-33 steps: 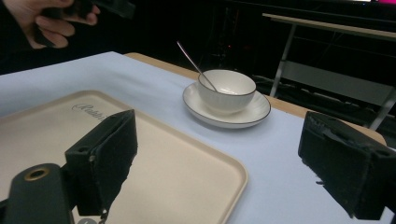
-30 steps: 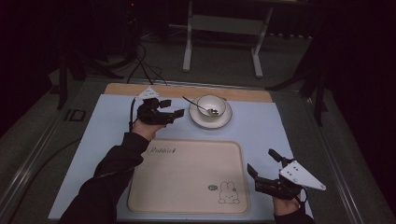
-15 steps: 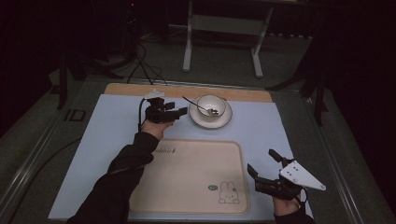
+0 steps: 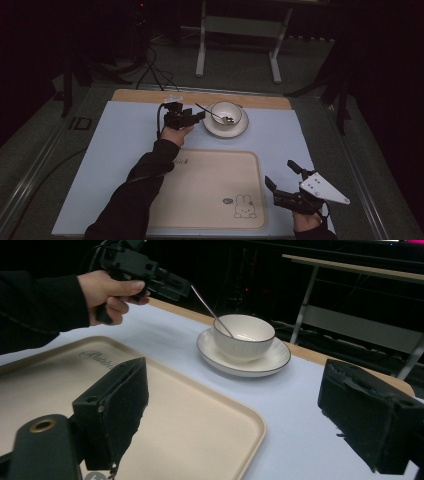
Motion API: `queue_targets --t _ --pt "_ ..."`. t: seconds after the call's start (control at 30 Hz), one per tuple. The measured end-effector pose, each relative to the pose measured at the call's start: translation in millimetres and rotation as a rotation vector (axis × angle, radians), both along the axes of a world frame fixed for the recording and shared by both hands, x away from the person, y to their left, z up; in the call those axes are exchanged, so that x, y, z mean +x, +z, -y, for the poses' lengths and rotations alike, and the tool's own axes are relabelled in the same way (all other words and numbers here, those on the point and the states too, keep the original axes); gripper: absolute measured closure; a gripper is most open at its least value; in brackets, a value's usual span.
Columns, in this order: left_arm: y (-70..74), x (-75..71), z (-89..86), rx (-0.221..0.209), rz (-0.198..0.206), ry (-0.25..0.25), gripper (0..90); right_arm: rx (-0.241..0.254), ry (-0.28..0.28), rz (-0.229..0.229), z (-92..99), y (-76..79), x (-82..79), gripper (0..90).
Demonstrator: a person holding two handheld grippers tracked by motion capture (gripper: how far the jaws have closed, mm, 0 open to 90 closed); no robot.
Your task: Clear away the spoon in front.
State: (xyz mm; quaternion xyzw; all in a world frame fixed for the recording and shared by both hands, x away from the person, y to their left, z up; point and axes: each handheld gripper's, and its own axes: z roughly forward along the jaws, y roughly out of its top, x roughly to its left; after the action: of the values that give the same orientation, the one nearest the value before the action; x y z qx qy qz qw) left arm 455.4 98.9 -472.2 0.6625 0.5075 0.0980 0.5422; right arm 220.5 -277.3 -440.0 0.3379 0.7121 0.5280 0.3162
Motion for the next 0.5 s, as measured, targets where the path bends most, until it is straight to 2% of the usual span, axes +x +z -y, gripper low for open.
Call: queue_targets --t 0.07,0.17,0.27,0.33,0.5 --pt "-2.3 4.4 1.3 -0.037 -0.019 0.023 34.9 -0.002 0.002 0.003 -0.3 0.2 -0.6 12.7" --pt "-3.8 8.0 5.9 -0.017 -0.018 0.042 36.1 -0.002 0.003 0.002 0.0 0.4 -1.5 12.7" --pt "-6.7 11.3 11.7 -0.023 -0.036 0.068 38.9 0.003 0.002 -0.002 1.5 0.4 -1.7 12.7" --pt "-8.2 13.4 16.2 -0.022 -0.047 0.106 40.8 0.010 0.001 -0.005 2.5 0.5 -1.6 12.7" --pt "-11.4 16.3 18.8 -0.066 -0.054 0.154 50.3 0.010 0.000 -0.004 2.9 0.8 -2.6 12.7"
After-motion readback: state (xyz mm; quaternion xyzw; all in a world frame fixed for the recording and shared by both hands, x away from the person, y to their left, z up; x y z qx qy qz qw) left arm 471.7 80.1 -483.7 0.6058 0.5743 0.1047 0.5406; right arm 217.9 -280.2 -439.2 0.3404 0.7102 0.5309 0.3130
